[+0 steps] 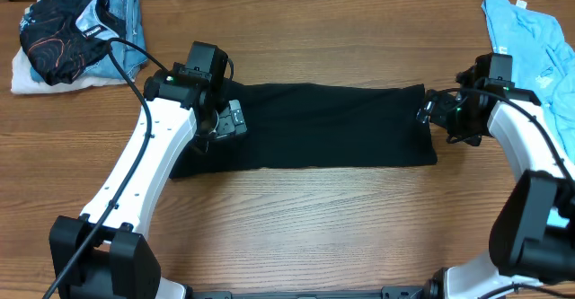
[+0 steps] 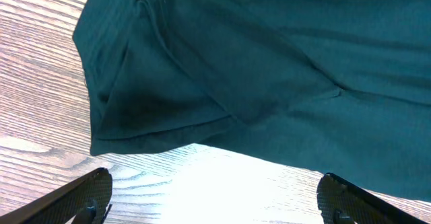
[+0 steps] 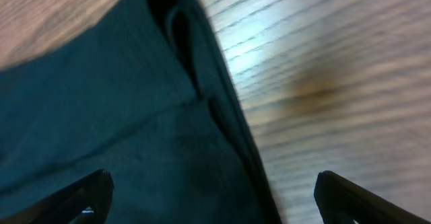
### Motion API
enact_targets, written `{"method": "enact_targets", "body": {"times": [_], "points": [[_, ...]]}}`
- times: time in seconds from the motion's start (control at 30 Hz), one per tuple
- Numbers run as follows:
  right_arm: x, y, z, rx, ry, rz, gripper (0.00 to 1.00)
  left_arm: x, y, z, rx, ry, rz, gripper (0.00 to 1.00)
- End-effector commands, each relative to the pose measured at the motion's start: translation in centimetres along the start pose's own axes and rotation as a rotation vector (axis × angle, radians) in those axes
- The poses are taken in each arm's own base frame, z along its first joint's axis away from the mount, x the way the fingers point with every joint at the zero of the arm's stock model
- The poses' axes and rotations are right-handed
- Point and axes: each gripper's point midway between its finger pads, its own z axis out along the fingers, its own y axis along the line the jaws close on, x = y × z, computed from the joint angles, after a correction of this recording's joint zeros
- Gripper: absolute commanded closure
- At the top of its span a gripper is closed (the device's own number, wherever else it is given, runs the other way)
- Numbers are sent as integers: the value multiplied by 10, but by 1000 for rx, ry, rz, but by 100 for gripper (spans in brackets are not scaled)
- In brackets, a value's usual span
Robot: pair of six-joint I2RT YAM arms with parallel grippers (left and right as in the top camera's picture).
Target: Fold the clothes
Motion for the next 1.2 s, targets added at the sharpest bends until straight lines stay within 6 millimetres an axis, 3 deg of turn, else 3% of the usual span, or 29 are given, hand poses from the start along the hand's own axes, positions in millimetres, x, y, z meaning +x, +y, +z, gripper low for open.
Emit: {"method": "enact_targets", "body": {"times": [0.0,0.3,0.57,0.8,1.17], "points": [[5,5,12,-70,34,-126,0,11,-1,5,7,36,29,0],[15,27,21,-241,74,-251,0,12,-1,7,5,39,29,0],[18,26,24,-243,84,-269,0,13,0,7,4,43,29,0],[7,7,26,-155,52,-270,0,16,1,7,-4,56,31,0],[-2,5,11,-336,-2,-261,0,20,-1,6,14,76,31,0]]}}
